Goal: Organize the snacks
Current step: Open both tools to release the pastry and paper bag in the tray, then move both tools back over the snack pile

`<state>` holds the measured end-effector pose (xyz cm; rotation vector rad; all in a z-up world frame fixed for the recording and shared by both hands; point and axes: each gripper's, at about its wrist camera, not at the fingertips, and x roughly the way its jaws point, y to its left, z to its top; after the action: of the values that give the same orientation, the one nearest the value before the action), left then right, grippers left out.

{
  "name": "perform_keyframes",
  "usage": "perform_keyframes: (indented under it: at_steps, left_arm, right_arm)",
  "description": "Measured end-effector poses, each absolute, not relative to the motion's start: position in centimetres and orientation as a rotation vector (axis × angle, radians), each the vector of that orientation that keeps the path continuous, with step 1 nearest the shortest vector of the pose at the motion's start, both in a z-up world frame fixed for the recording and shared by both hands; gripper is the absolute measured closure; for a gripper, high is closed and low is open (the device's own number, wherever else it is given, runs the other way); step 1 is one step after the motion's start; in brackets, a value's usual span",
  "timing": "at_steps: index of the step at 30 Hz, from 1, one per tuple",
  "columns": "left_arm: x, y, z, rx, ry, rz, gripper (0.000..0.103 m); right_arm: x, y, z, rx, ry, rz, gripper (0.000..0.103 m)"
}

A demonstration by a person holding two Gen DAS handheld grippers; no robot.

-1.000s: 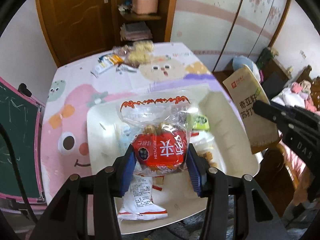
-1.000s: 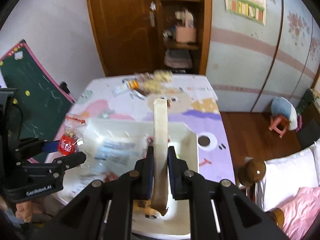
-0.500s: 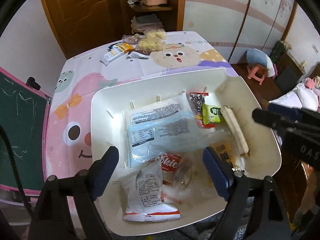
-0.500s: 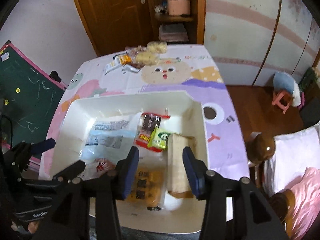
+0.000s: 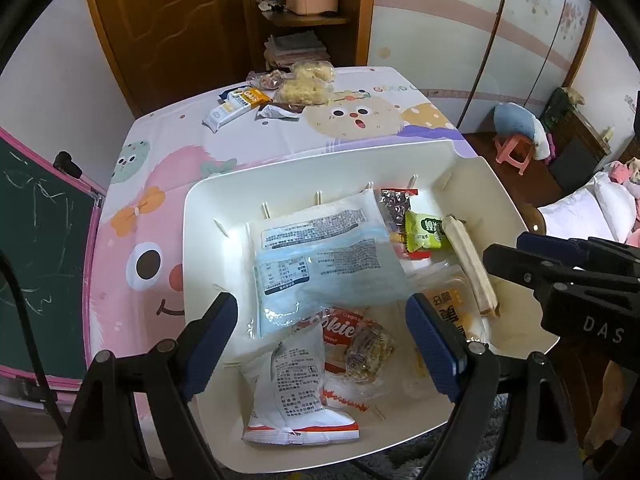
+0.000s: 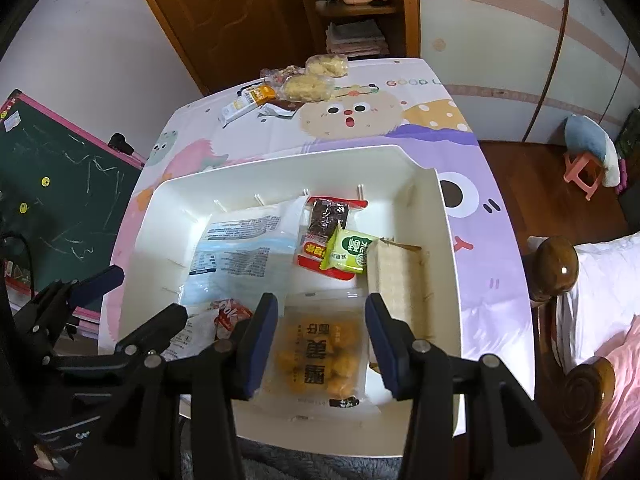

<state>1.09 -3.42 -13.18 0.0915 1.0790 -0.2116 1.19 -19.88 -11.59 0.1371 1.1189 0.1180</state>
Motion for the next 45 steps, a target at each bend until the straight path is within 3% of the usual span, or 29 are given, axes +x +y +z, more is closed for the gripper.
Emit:
perform_keyframes:
  at_steps: [32, 45]
  left_arm:
    - [3.3, -1.9, -10.9, 0.065, 0.99, -0.157, 0.018]
    - [11.9, 1.2, -0.4, 0.088, 0.804, -0.106, 0.016]
  right_arm:
    - [3.9, -20.4, -9.8, 0.111, 1.066, 0.12, 0.057]
    - [12.2, -21.0, 1.4, -0.005, 0.887, 0.166, 0.056]
